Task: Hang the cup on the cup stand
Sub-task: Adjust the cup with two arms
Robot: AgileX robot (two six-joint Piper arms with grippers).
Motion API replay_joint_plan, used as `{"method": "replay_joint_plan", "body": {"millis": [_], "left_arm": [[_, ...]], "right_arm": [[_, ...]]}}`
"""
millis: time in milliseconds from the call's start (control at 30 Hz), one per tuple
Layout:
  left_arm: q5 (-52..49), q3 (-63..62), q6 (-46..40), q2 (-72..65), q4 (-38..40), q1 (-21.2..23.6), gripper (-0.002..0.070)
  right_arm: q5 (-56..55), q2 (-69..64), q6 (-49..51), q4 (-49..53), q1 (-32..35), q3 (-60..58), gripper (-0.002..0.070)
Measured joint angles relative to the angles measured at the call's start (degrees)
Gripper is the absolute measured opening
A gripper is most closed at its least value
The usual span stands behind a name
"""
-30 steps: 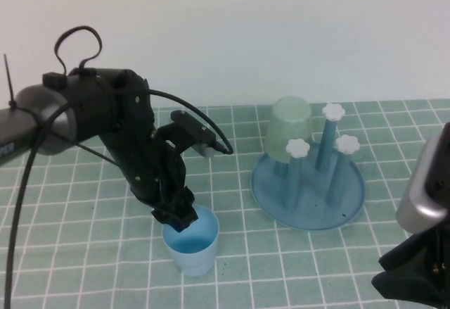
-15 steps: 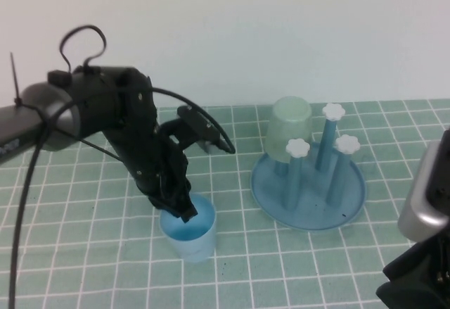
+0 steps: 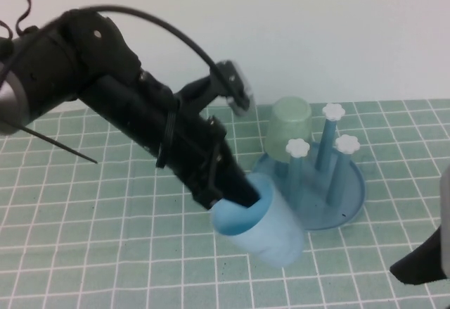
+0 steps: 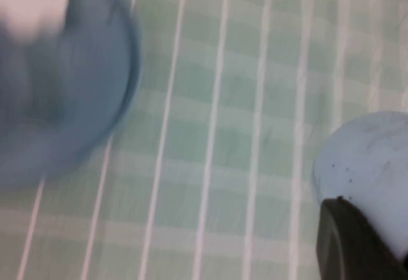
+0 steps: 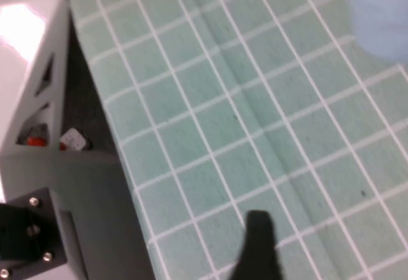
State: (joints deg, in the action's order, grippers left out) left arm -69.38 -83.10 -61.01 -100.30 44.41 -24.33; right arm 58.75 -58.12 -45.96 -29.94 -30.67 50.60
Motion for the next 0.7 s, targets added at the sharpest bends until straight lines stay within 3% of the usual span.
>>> {"method": "replay_joint_plan", "body": {"millis": [100,200,700], "left_arm": [[0.0,0.0,-2.0,0.7,8.3,0.0,0.0011],[0.0,0.0,-2.6,1.0,13.2,-0.1,0.0011],[0.3,0.0,-0.1,1.0,13.7,-7.8,0.0011]], "right_arm": [[-0.2,1.0,-2.3,-2.3,0.0,0.0,0.0593],[-2.3,1.3,-3.0,-2.6,-0.1,0.0,0.0648],[-10.3,1.3,-2.7,-3.2,-0.1,0.0,0.0676]]}}
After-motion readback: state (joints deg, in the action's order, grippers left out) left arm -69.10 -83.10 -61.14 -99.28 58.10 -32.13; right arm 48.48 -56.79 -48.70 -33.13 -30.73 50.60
